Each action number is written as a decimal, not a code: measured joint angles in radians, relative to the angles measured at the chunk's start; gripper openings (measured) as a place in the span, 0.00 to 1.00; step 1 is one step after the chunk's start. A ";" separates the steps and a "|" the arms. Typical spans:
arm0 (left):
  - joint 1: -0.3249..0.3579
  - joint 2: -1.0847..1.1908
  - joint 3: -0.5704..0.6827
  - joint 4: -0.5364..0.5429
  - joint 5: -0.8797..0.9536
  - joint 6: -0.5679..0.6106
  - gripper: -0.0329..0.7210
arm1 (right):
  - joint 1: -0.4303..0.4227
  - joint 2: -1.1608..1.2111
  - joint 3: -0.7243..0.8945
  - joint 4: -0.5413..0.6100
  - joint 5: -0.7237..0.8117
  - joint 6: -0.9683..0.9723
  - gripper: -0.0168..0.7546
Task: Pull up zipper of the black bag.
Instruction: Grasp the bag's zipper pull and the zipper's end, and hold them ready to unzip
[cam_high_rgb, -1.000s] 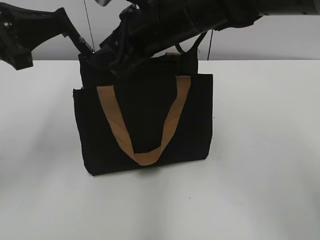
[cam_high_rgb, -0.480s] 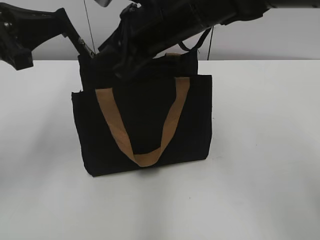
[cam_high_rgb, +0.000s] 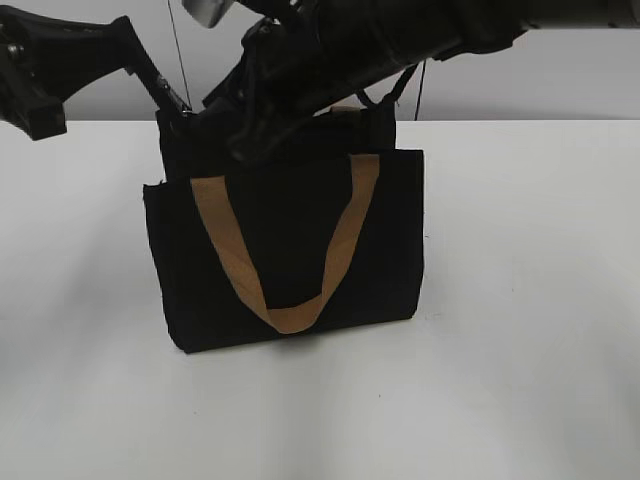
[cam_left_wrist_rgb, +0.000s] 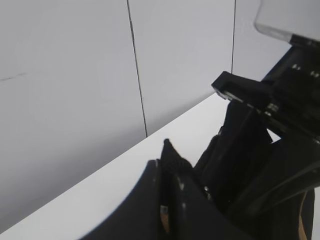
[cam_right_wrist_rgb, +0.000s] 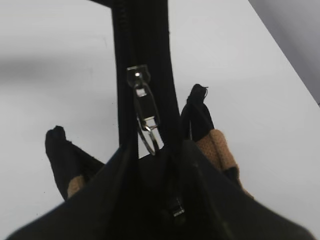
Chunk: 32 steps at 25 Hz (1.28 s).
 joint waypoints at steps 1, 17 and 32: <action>0.000 0.000 0.000 0.000 0.000 0.000 0.04 | 0.000 0.003 0.000 -0.001 -0.004 0.000 0.35; 0.000 0.000 0.000 0.000 0.000 -0.001 0.04 | 0.025 0.012 0.000 0.029 -0.033 0.000 0.33; 0.000 0.000 0.000 0.000 0.007 -0.001 0.04 | 0.025 0.012 0.000 0.028 -0.009 0.044 0.24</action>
